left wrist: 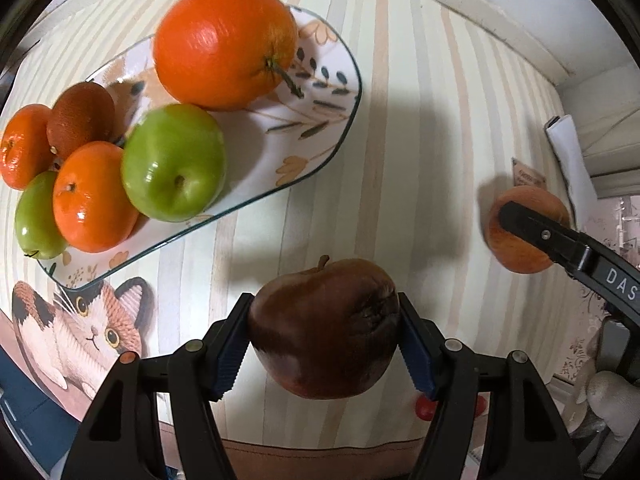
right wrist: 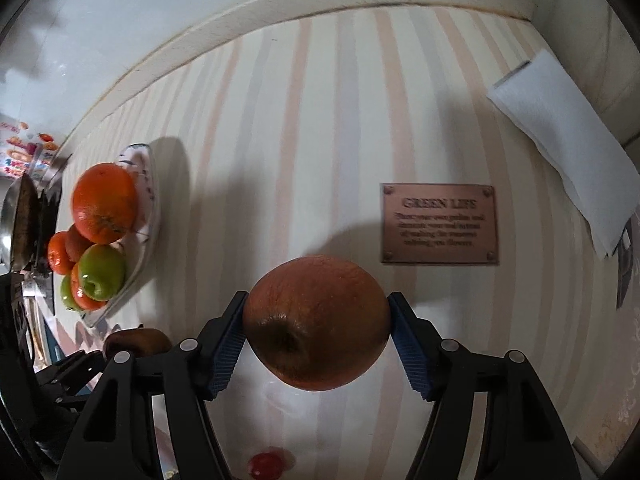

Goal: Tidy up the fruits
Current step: 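Carry both red apples onto the plate and open both tools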

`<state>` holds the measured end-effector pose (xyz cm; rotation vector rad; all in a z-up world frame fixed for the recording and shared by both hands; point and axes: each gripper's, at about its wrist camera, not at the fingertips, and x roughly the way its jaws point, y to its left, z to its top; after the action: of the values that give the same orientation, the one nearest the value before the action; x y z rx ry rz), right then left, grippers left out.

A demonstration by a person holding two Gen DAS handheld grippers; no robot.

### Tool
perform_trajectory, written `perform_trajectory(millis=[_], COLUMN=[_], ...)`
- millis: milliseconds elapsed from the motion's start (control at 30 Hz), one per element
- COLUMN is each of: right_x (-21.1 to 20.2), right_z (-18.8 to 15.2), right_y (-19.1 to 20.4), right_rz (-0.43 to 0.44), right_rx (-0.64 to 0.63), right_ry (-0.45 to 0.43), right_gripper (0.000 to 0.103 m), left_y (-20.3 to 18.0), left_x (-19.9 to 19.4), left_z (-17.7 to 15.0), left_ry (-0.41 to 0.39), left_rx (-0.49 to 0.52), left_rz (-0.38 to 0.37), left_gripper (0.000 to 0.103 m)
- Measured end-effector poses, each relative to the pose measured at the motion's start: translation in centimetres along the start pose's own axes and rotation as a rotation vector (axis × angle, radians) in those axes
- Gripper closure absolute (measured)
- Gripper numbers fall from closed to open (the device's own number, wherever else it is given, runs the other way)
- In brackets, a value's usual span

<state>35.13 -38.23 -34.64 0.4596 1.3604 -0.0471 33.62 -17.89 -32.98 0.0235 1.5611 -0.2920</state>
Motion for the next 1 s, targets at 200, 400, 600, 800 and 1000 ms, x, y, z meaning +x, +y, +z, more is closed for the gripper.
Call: perform_trajectory(millis=[200,400,600,800,1000], right_x=[-1.5,-2.8,-1.2,1.7,1.7], right_z=[1.0,3.3,4.8,4.1,3.2], right_y=[3.4,8.6,13.8,16.9,16.7], right_rz=[0.067,0.149,0.14,0.036,0.035], right_rx=[-0.051,-0.138,-0.258,-0.388,-0.38], right_ry=[-0.035,-0.069,-0.062,-0.042,-0.058], right_gripper=[0.032,0.032,0.032,0.032,0.032], left_y=[1.7,5.5,10.0,13.3,14.2], left_x=[-4.7,-11.0,-12.1,-8.5,-5.6], left_z=[-0.4,1.2,6.5,11.4,13.2], left_ry=[-0.075,-0.181,-0.225,-0.123,-0.042], left_rx=[-0.02,-0.057,-0.091,-0.126,-0.146], left_rz=[-0.04,-0.065,0.03,0.059,0.043], left_gripper=[0.038,0.037,0.037,0.037,0.037])
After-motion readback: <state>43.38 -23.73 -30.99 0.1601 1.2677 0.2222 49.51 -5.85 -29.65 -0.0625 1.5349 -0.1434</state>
